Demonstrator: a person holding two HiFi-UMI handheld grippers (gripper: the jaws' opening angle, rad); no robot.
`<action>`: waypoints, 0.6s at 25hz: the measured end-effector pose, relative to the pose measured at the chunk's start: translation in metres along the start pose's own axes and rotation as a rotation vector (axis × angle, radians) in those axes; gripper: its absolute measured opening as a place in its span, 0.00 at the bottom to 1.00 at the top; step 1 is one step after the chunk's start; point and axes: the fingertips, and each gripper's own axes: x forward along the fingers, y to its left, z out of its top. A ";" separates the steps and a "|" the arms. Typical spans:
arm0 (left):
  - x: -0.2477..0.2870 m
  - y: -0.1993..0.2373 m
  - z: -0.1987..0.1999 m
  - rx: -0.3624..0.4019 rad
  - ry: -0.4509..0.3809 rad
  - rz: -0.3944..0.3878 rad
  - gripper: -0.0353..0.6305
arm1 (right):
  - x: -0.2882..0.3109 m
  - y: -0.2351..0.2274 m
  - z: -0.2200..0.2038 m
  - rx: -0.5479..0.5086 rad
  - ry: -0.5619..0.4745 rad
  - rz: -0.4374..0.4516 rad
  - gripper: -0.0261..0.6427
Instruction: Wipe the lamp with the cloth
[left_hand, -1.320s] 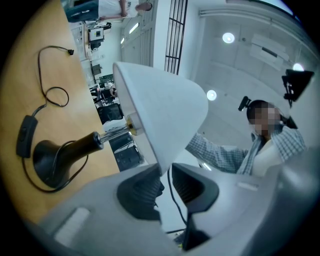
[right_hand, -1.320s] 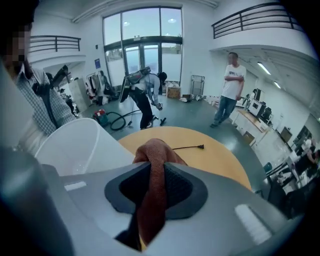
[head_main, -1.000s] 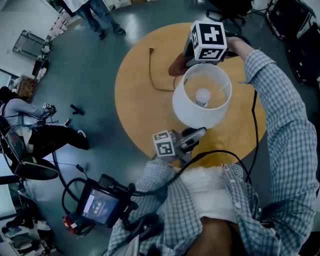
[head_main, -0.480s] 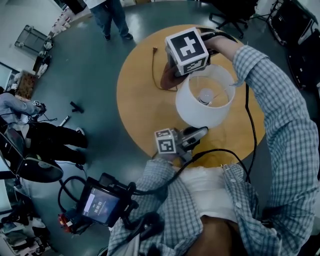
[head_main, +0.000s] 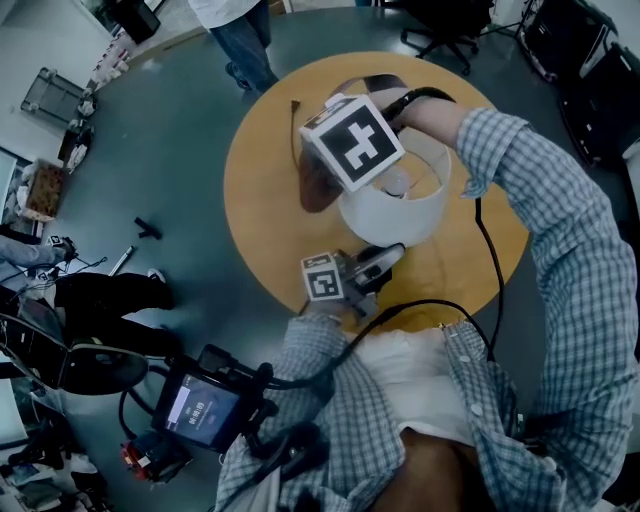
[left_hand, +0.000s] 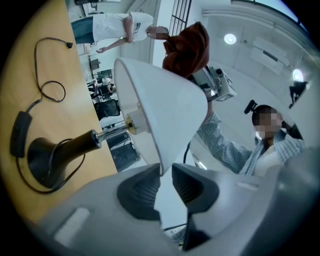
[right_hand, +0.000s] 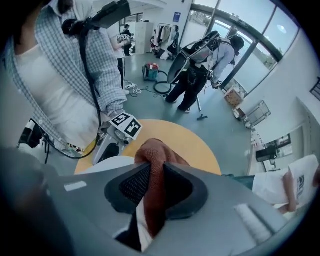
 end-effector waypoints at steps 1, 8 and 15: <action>0.000 0.000 0.000 -0.001 -0.001 -0.001 0.16 | -0.002 0.000 0.004 -0.030 -0.001 -0.030 0.16; -0.002 0.001 0.002 -0.001 0.004 -0.008 0.16 | -0.012 0.028 0.023 -0.166 0.010 -0.149 0.16; -0.003 0.003 -0.001 -0.021 0.006 -0.014 0.16 | -0.025 0.073 0.033 -0.226 -0.013 -0.237 0.15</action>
